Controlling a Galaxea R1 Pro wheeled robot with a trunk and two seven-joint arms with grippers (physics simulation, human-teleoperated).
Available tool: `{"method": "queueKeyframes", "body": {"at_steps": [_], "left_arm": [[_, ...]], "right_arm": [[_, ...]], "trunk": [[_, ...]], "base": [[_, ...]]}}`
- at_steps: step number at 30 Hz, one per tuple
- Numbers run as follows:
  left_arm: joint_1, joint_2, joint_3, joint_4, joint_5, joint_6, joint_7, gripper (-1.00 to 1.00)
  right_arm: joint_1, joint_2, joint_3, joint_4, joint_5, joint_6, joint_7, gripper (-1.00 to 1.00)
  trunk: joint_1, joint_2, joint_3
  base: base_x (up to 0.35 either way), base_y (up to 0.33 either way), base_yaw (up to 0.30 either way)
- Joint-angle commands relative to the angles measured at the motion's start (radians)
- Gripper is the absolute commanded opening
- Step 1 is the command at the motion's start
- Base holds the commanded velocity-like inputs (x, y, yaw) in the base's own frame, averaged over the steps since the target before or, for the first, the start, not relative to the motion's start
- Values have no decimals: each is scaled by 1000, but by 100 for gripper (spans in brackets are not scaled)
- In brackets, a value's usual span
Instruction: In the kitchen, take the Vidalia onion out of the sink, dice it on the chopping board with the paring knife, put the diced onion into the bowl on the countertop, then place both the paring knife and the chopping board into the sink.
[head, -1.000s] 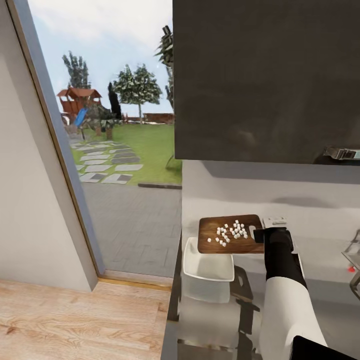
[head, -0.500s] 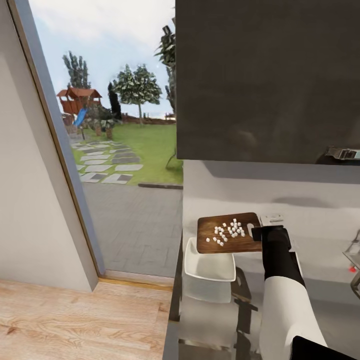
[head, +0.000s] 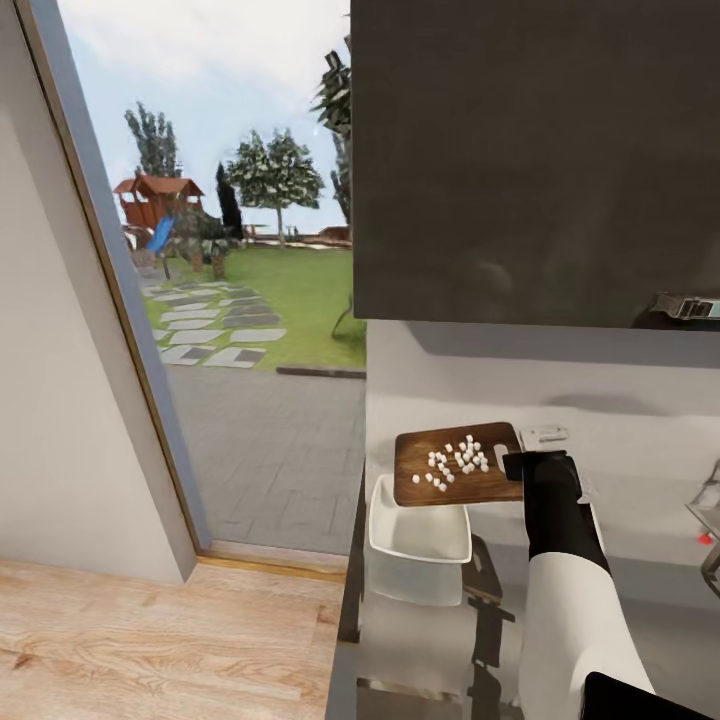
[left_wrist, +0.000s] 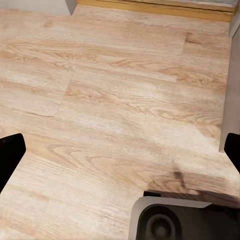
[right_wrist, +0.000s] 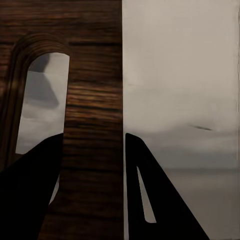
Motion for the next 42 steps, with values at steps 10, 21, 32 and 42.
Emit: {"method": "queueKeyframes", "body": {"at_steps": [10,21,32,42], "left_arm": [[0,1,-9,-1,5,-1,8,100],[0,1,-9,-1,5,-1,8,100],[0,1,-8,-1,5,-1,8,100],[0,1,-8,1,5,-1,8,100]], "right_arm": [[-1,1,-3,-1,48,-23,9,-100],[-1,1,-2,-1,83,-70,9,-100],[-1,1,22,-1,90,-99,9,-100],[-1,1,29,-1,90,-104,9,-100]], "trunk": [[1,-2,-2],[1,-2,-2],[1,-2,-2],[1,-2,-2]], "base": [[0,0,0],[0,0,0],[0,0,0],[0,0,0]]}}
